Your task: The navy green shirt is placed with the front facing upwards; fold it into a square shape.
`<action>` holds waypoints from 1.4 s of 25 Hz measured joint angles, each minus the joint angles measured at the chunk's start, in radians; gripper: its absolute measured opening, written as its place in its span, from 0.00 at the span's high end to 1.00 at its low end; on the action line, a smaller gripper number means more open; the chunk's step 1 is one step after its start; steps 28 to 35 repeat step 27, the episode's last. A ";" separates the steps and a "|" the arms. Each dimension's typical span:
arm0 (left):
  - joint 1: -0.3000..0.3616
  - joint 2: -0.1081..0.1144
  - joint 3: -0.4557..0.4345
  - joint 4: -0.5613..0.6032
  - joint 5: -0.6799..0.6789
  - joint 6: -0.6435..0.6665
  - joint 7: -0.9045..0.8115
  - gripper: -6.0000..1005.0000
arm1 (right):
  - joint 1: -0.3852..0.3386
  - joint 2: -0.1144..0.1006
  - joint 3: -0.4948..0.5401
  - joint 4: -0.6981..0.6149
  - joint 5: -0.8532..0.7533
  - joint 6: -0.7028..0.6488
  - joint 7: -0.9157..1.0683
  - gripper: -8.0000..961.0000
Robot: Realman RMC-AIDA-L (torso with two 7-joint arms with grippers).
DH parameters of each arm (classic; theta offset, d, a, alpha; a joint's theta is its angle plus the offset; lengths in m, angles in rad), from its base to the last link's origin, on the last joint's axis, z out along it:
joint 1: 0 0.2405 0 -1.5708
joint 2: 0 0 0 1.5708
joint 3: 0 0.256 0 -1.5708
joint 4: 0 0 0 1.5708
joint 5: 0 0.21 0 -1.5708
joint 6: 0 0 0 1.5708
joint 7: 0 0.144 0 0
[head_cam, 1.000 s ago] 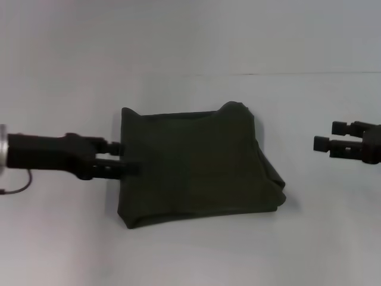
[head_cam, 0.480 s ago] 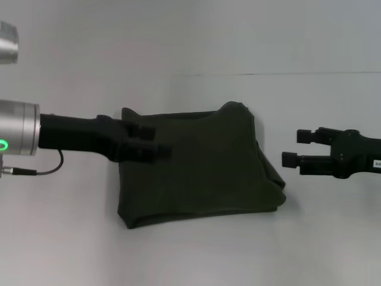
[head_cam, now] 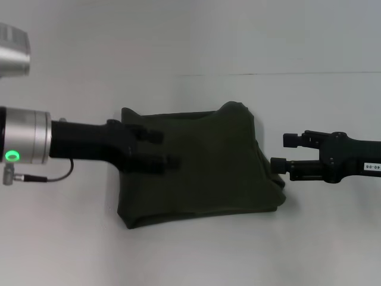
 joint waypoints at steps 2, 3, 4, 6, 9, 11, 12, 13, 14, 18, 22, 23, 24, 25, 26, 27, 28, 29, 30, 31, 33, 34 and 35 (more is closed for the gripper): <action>0.016 -0.018 0.006 0.009 -0.001 0.008 0.074 0.20 | 0.000 0.000 -0.002 -0.001 0.001 -0.003 -0.003 0.02; 0.023 -0.027 0.013 0.015 -0.001 0.009 0.094 0.18 | 0.001 0.001 -0.002 -0.001 0.001 -0.003 -0.003 0.02; 0.027 -0.030 0.018 0.020 0.000 0.009 0.098 0.17 | 0.002 0.001 -0.002 -0.002 0.001 -0.003 -0.003 0.02; 0.029 -0.028 0.023 0.025 0.001 0.010 0.068 0.16 | 0.004 0.001 -0.003 -0.003 0.001 -0.004 -0.001 0.02; 0.026 -0.014 0.022 0.027 -0.003 0.023 0.022 0.16 | 0.004 -0.003 -0.004 -0.005 0.001 -0.007 0.005 0.02; 0.023 -0.009 0.022 0.028 -0.003 0.048 0.018 0.16 | 0.004 -0.003 -0.004 -0.005 0.000 -0.007 0.006 0.02; 0.022 -0.008 0.022 0.029 -0.003 0.060 0.020 0.16 | 0.004 -0.003 -0.004 -0.005 0.000 -0.007 0.006 0.02; 0.021 -0.008 0.022 0.032 -0.003 0.074 0.023 0.16 | 0.005 -0.003 -0.004 -0.005 0.000 -0.007 0.006 0.02; 0.020 -0.008 0.022 0.035 -0.003 0.085 0.026 0.16 | 0.004 -0.003 -0.004 -0.005 -0.001 -0.007 0.006 0.02; 0.020 -0.013 0.023 0.039 -0.003 0.093 0.028 0.16 | 0.006 -0.002 -0.004 -0.005 -0.004 -0.009 0.006 0.02; 0.021 -0.015 0.023 0.040 -0.003 0.092 0.027 0.16 | 0.006 -0.001 -0.004 -0.005 -0.005 -0.010 0.005 0.02; 0.022 -0.015 0.023 0.040 -0.003 0.090 0.027 0.16 | 0.006 -0.001 -0.004 -0.005 -0.005 -0.010 0.005 0.02; 0.022 -0.015 0.023 0.040 -0.003 0.090 0.027 0.16 | 0.006 -0.001 -0.004 -0.005 -0.005 -0.010 0.004 0.02; 0.023 -0.015 0.023 0.040 -0.003 0.089 0.027 0.16 | 0.006 -0.001 -0.004 -0.005 -0.006 -0.010 0.004 0.02; 0.023 -0.015 0.023 0.040 -0.003 0.088 0.026 0.16 | 0.006 -0.001 -0.004 -0.005 -0.006 -0.009 0.004 0.02; 0.024 -0.015 0.023 0.040 -0.003 0.087 0.025 0.16 | 0.006 -0.001 -0.004 -0.004 -0.006 -0.009 0.004 0.02; 0.024 -0.015 0.023 0.040 -0.003 0.087 0.025 0.16 | 0.006 -0.001 -0.004 -0.004 -0.006 -0.009 0.004 0.02; 0.024 -0.015 0.023 0.040 -0.003 0.087 0.025 0.16 | 0.006 -0.001 -0.004 -0.004 -0.006 -0.009 0.004 0.02; 0.024 -0.015 0.023 0.040 -0.003 0.087 0.025 0.16 | 0.006 -0.001 -0.004 -0.004 -0.006 -0.009 0.004 0.02; 0.024 -0.015 0.023 0.040 -0.003 0.087 0.025 0.16 | 0.006 -0.001 -0.004 -0.004 -0.006 -0.009 0.004 0.02; 0.024 -0.015 0.023 0.040 -0.003 0.087 0.025 0.16 | 0.006 -0.001 -0.004 -0.004 -0.006 -0.009 0.004 0.02; 0.024 -0.015 0.023 0.040 -0.003 0.087 0.025 0.16 | 0.006 -0.001 -0.004 -0.004 -0.006 -0.009 0.004 0.02; 0.024 -0.015 0.023 0.040 -0.003 0.087 0.025 0.16 | 0.006 -0.001 -0.004 -0.004 -0.006 -0.009 0.004 0.02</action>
